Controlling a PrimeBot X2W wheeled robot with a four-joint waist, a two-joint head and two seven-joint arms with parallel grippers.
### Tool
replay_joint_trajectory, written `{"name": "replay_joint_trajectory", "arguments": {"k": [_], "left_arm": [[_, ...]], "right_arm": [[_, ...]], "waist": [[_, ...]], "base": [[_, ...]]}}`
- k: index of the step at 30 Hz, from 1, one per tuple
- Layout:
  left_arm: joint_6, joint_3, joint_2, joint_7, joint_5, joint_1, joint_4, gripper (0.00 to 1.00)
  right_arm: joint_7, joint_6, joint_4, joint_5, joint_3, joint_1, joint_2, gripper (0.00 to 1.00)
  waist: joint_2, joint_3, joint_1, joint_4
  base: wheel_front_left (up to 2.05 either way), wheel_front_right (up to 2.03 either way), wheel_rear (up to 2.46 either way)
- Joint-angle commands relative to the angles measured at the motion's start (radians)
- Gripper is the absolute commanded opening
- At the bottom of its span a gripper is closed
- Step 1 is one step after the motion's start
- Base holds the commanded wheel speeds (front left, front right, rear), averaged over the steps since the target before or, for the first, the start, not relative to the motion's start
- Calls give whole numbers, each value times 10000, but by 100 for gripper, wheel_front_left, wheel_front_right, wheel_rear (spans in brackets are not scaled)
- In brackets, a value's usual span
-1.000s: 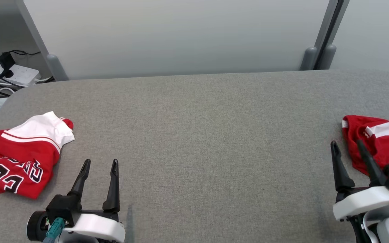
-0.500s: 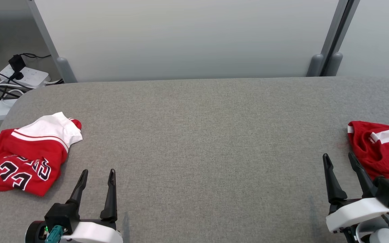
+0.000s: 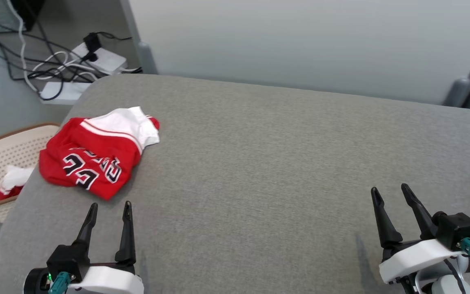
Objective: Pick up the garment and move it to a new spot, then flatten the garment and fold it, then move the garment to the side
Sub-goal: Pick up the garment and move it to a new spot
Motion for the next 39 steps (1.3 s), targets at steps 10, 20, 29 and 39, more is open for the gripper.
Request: {"name": "replay_joint_trajectory", "arguments": {"k": [10, 20, 29, 39], "left_arm": [[101, 727, 56, -59, -124, -92, -200, 100], [-668, 1293, 65, -59, -850, -688, 551, 100], [-1403, 1304, 1377, 221, -1055, -3665, 2847, 100], [-1578, 577, 2685, 1510, -2434, -6403, 5088, 100]], "right_arm": [[-103, 42, -312, 56, 606, -571, -37, 100], [-96, 42, -90, 201, 947, -768, -32, 100], [87, 42, -266, 272, 1231, -1181, -282, 100], [305, 42, -636, 268, 1631, -1807, -512, 100]], "waist": [[0, 292, 0, 2382], [0, 618, 0, 2160], [0, 1594, 0, 1318], [0, 2645, 0, 476]], "base": [[0, 0, 0], [0, 0, 0], [0, 0, 0], [0, 0, 0]]}}
